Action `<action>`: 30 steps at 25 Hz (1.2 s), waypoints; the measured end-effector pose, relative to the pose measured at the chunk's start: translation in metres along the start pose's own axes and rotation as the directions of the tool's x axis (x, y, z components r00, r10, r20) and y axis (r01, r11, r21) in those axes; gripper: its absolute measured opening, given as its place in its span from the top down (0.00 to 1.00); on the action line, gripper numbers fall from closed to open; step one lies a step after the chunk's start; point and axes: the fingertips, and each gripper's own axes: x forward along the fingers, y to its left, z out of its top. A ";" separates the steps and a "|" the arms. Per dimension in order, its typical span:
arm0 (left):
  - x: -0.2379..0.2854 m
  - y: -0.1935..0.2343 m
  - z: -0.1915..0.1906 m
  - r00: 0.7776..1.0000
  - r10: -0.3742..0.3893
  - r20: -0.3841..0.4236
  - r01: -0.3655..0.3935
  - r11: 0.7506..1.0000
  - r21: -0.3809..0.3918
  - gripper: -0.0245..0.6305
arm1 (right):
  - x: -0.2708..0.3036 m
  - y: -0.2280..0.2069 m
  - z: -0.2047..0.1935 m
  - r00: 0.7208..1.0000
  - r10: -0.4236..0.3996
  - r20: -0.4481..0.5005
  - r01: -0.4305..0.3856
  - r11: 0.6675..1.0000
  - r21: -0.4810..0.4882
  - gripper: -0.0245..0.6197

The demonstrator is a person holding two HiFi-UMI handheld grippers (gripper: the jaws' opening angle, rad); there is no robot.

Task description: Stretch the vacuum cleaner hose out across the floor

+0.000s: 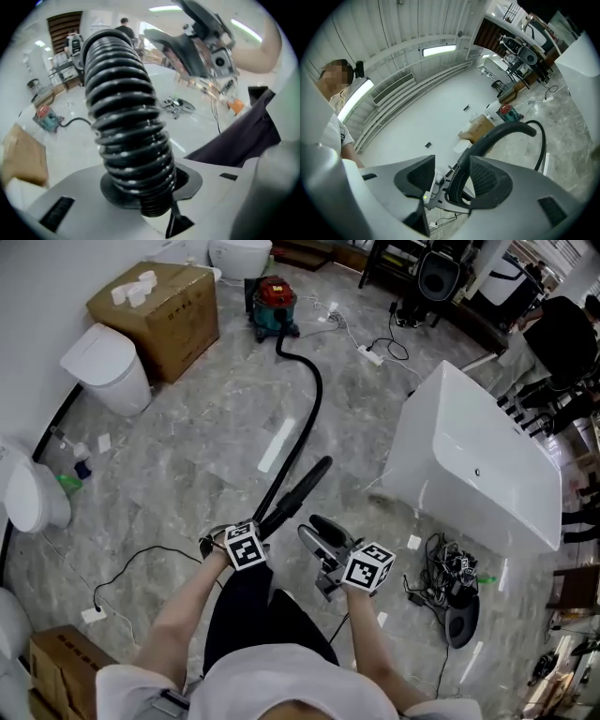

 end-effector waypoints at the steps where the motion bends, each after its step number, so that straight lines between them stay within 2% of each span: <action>1: 0.000 -0.001 0.007 0.997 0.012 0.072 -0.006 0.996 -0.093 0.78 | -0.008 0.003 -0.003 1.000 0.008 -0.003 -0.008 1.000 0.003 0.61; 2: -0.001 0.000 0.016 0.987 0.032 0.156 -0.001 0.981 -0.194 0.78 | -0.016 0.005 -0.006 1.000 0.013 -0.006 -0.013 1.000 0.004 0.61; 3: -0.004 0.004 0.025 0.968 0.060 0.242 0.015 0.954 -0.298 0.78 | -0.025 0.006 -0.007 1.000 0.015 -0.010 -0.015 1.000 0.004 0.61; 4: -0.009 0.009 0.031 0.944 0.099 0.316 0.040 0.913 -0.406 0.77 | -0.034 0.006 -0.009 1.000 0.018 -0.016 -0.018 1.000 0.004 0.61; 5: -0.015 0.016 0.034 0.919 0.149 0.365 0.063 0.859 -0.508 0.73 | -0.042 0.007 -0.011 1.000 0.020 -0.023 -0.020 1.000 0.003 0.61; 7: -0.033 0.031 0.028 0.891 0.261 0.371 0.054 0.751 -0.658 0.25 | -0.053 0.008 -0.014 0.999 0.025 -0.038 -0.025 1.000 -0.001 0.61; 8: -0.042 0.037 0.019 0.884 0.318 0.342 0.016 0.712 -0.702 0.12 | -0.056 0.008 -0.015 0.999 0.028 -0.042 -0.028 1.000 0.000 0.61; 9: -0.048 0.043 0.007 0.874 0.375 0.311 -0.030 0.678 -0.734 0.07 | -0.058 0.008 -0.014 0.999 0.030 -0.040 -0.030 1.000 0.003 0.61; 10: -0.055 0.050 -0.005 0.854 0.436 0.286 -0.075 0.646 -0.760 0.07 | -0.060 0.008 -0.012 0.999 0.031 -0.032 -0.031 0.999 0.008 0.61; 11: -0.066 0.057 -0.017 0.823 0.501 0.268 -0.118 0.613 -0.782 0.07 | -0.060 0.007 -0.010 0.999 0.031 -0.022 -0.031 0.999 0.014 0.61; 13: -0.097 0.068 -0.033 0.736 0.626 0.257 -0.185 0.551 -0.814 0.07 | -0.060 0.007 -0.006 1.000 0.028 -0.003 -0.028 0.999 0.025 0.61; 14: -0.114 0.072 -0.035 0.693 0.671 0.264 -0.206 0.535 -0.819 0.07 | -0.060 0.007 -0.004 1.000 0.025 0.005 -0.025 0.999 0.030 0.61; 15: -0.129 0.072 -0.033 0.663 0.695 0.278 -0.218 0.535 -0.816 0.07 | -0.060 0.006 -0.002 1.000 0.019 0.015 -0.020 0.999 0.034 0.61; 17: -0.150 0.070 -0.020 0.641 0.700 0.316 -0.224 0.563 -0.796 0.11 | -0.059 0.004 0.003 1.000 0.008 0.030 -0.009 0.999 0.036 0.61; 18: -0.160 0.069 -0.013 0.626 0.703 0.337 -0.224 0.576 -0.786 0.26 | -0.058 0.005 0.004 0.999 0.008 0.032 -0.009 0.999 0.034 0.61; 21: -0.188 0.062 0.005 0.546 0.721 0.426 -0.195 0.604 -0.773 0.77 | -0.051 0.012 0.003 0.999 0.025 0.026 -0.025 0.999 0.026 0.61; 22: -0.194 0.058 0.013 0.526 0.713 0.465 -0.170 0.623 -0.764 0.92 | -0.049 0.014 0.003 0.999 0.026 0.027 -0.027 0.999 0.023 0.61; 23: -0.196 0.052 0.021 0.515 0.693 0.505 -0.143 0.650 -0.746 0.95 | -0.046 0.015 0.004 0.999 0.022 0.033 -0.023 0.999 0.022 0.61; 24: -0.197 0.044 0.030 0.513 0.666 0.541 -0.123 0.681 -0.722 0.95 | -0.044 0.015 0.005 0.999 0.015 0.042 -0.016 1.000 0.021 0.61; 27: -0.194 0.014 0.052 0.527 0.585 0.617 -0.105 0.765 -0.635 0.95 | -0.035 0.021 0.005 0.998 -0.003 0.062 0.003 1.000 0.002 0.61; 30: -0.194 -0.007 0.070 0.527 0.531 0.664 -0.096 0.813 -0.574 0.95 | -0.024 0.033 0.003 0.998 -0.009 0.057 0.012 0.998 -0.055 0.61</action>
